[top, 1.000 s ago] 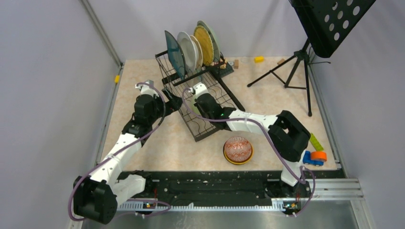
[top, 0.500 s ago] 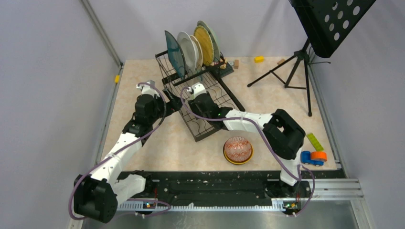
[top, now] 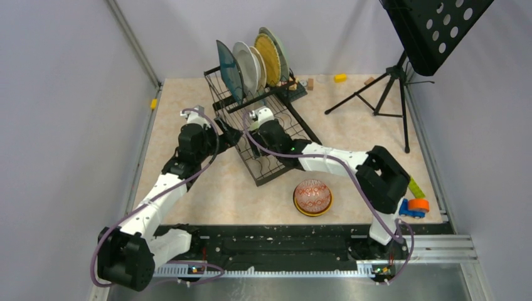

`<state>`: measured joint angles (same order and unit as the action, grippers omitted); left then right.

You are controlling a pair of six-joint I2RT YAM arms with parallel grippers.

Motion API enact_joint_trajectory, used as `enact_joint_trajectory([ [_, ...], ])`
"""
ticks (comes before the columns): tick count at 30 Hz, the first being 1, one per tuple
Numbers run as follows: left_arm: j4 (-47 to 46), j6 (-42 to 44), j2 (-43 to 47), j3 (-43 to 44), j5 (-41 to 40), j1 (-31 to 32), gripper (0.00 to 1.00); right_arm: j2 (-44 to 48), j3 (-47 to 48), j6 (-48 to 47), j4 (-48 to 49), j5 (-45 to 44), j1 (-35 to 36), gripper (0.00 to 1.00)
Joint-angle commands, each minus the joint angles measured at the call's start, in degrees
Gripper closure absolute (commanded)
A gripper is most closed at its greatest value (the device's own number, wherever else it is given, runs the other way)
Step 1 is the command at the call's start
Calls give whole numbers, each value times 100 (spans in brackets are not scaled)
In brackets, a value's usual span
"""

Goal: Load the mixed dishes into the dish rack
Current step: Turn the cup upside down in the dish rack, then move the cup to the dish rack.

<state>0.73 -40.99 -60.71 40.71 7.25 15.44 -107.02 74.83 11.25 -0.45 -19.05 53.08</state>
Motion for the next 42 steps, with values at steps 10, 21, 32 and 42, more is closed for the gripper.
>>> enact_joint_trajectory([
  [10, 194, 521, -369, -19, 292, -15, 22, 1183, -1400, 1365, 803, 1204, -577, 46],
  [21, 597, 665, -903, 59, 495, -15, 27, 609, -1165, 1373, 1104, 1880, -842, 61],
  [32, 544, 640, -1030, 51, 555, -15, 29, 108, -839, 431, 1448, 2033, -848, 78],
  [42, 551, 641, -978, 24, 539, -15, 30, -467, -366, -314, 1701, 2082, -899, 84],
])
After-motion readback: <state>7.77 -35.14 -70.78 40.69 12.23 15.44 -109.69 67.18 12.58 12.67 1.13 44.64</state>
